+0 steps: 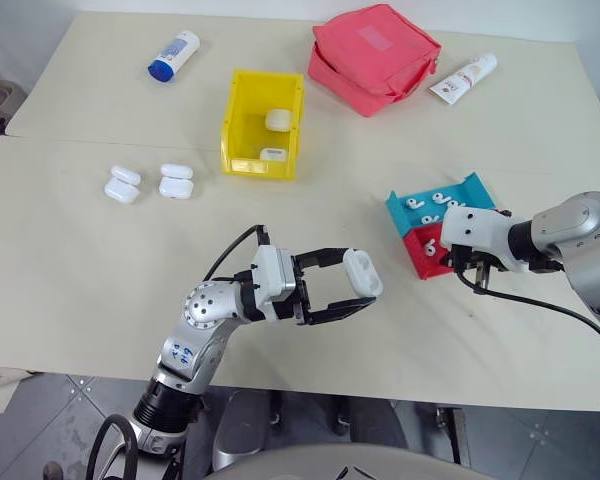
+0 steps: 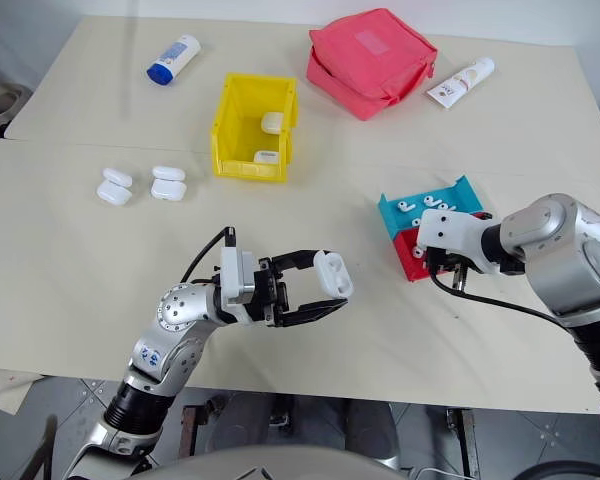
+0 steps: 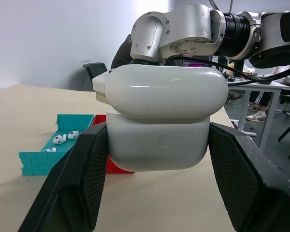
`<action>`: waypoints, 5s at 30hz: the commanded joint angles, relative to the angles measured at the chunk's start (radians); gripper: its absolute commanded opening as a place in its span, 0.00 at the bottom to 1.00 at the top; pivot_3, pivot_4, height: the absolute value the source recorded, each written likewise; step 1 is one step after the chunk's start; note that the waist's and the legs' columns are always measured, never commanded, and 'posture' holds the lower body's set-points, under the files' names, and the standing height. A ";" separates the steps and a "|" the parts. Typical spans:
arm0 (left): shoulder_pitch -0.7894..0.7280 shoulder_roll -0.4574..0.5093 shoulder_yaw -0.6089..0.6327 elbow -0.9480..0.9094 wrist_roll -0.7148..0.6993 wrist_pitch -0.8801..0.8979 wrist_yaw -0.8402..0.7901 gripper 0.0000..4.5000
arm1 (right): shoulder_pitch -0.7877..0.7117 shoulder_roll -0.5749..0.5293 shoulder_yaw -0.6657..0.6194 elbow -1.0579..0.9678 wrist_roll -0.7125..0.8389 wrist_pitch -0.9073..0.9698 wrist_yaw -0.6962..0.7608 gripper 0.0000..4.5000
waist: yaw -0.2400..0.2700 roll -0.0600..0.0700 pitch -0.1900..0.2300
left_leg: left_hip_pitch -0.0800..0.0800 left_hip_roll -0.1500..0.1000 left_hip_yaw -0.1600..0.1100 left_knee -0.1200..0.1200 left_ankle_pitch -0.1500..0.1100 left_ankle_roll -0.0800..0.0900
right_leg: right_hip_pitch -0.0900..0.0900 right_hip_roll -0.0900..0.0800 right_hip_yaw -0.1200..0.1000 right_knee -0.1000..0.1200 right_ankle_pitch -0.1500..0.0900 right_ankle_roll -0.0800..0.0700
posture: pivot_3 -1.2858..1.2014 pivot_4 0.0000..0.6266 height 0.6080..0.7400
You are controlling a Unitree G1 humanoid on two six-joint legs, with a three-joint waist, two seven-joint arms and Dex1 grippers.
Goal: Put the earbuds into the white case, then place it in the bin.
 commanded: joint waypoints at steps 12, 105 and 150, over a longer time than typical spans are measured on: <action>-0.021 -0.007 0.003 -0.009 -0.009 -0.003 -0.022 0.62 | 0.014 -0.016 -0.086 -0.032 0.046 0.003 -0.030 0.00 | 0.000 0.000 0.000 | 0.000 0.000 0.000 0.000 0.000 0.000 | 0.000 0.000 0.000 0.000 0.000 0.000 | 0.52 0.24 1.00; -0.011 -0.029 -0.002 0.001 0.010 -0.012 -0.033 0.62 | -0.061 -0.057 0.039 0.172 -0.117 0.021 0.032 0.69 | -0.001 0.000 0.000 | 0.000 0.000 0.000 0.000 0.000 0.000 | 0.000 0.000 0.000 0.000 0.000 0.000 | 0.52 0.24 1.00; -0.025 -0.028 0.001 0.009 0.014 -0.013 -0.014 0.62 | -0.148 -0.003 0.041 0.112 -0.115 0.134 0.023 0.69 | -0.002 0.000 0.000 | 0.000 0.000 0.000 0.000 0.000 0.000 | 0.000 0.000 0.000 0.000 0.000 0.000 | 0.52 0.24 1.00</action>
